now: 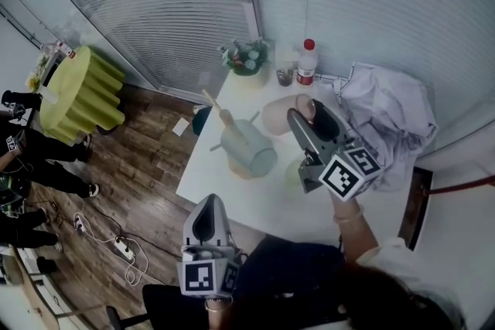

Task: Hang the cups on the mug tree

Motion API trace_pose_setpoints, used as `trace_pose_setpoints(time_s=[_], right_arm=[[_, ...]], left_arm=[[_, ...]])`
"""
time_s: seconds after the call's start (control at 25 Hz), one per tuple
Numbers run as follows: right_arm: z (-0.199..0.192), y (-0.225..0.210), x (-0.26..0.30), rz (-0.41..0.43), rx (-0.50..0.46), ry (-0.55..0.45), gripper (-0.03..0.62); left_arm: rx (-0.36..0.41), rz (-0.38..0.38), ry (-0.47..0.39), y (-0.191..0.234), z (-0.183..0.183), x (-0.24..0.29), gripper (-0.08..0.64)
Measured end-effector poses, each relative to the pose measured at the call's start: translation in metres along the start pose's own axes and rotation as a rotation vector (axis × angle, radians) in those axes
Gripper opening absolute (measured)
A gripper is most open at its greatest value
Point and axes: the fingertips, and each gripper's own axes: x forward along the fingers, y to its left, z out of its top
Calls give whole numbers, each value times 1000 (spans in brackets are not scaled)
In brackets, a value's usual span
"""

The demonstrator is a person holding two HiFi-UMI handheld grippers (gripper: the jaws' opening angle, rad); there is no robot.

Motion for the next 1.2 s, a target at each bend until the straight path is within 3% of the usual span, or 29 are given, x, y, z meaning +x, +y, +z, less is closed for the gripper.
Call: trace_pose_setpoints(time_s=[0.2, 0.48, 0.72, 1.2], right_arm=[[-6, 1, 12, 62, 66, 12, 272], [-21, 1, 26, 115, 91, 59, 270], [-37, 0, 30, 147, 105, 107, 270], [-51, 0, 35, 182, 148, 133, 272]], left_arm=[[7, 7, 18, -1, -4, -1, 3], [29, 63, 38, 9, -6, -2, 3], [-1, 90, 74, 8, -18, 1, 3], [1, 76, 107, 0, -30, 6, 3]])
